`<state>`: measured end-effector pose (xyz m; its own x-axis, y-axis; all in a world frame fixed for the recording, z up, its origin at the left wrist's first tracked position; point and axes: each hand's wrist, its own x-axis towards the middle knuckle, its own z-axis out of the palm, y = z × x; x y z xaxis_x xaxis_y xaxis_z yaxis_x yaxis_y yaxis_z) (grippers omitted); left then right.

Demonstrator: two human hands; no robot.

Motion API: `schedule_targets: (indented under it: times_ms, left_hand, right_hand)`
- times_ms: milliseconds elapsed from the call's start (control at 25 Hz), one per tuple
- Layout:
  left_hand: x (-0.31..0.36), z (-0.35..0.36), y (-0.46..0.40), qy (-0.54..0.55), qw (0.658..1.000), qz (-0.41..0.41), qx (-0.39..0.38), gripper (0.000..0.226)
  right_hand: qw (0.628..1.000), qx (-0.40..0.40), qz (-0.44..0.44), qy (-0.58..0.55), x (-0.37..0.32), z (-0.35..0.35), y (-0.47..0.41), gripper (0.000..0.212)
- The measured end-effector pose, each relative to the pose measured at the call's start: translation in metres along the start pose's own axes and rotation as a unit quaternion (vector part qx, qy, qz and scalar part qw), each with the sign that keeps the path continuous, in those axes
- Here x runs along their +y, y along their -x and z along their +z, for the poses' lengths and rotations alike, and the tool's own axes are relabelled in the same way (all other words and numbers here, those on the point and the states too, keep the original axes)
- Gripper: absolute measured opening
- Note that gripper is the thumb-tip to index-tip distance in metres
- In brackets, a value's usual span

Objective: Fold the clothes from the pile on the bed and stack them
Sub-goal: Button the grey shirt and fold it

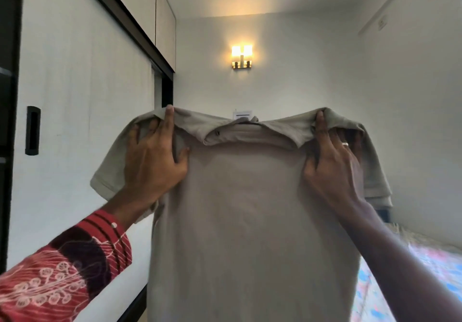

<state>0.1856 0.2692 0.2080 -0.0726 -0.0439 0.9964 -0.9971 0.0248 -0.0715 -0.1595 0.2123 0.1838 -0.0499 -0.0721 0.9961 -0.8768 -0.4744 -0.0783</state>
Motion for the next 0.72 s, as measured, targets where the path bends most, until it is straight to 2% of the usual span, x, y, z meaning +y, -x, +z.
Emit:
schedule_targets:
  times_ms: [80, 240, 320, 440, 520, 600, 720]
  left_hand:
    - [0.002, -0.010, -0.018, 0.006, 1.000, 0.012, -0.005, 0.087]
    - [-0.003, 0.012, -0.022, 0.060, 0.995, 0.021, -0.077, 0.081]
    - [-0.010, 0.044, 0.014, 0.075, 0.987, 0.038, -0.136, 0.080]
    - [-0.015, 0.104, 0.126, 0.110, 0.966, 0.021, -0.232, 0.081]
    - [-0.013, 0.146, 0.226, 0.122, 0.939, -0.006, -0.321, 0.082]
    - [-0.007, 0.174, 0.318, 0.115, 0.897, -0.035, -0.425, 0.087]
    - [0.003, 0.199, 0.414, 0.117, 0.832, -0.057, -0.540, 0.104]
  right_hand:
    - [1.000, 0.005, 0.003, 0.004, 0.000, -0.018, -0.015, 0.089]
    - [1.000, -0.020, -0.006, 0.012, 0.013, -0.019, -0.032, 0.079]
    - [0.998, -0.058, 0.000, 0.009, 0.031, 0.005, -0.002, 0.076]
    - [0.990, -0.140, 0.022, 0.012, 0.065, 0.054, 0.108, 0.071]
    - [0.975, -0.218, 0.030, 0.024, 0.089, 0.087, 0.213, 0.063]
    - [0.955, -0.288, 0.067, 0.024, 0.107, 0.106, 0.304, 0.056]
    - [0.936, -0.330, 0.114, 0.051, 0.127, 0.128, 0.375, 0.033]
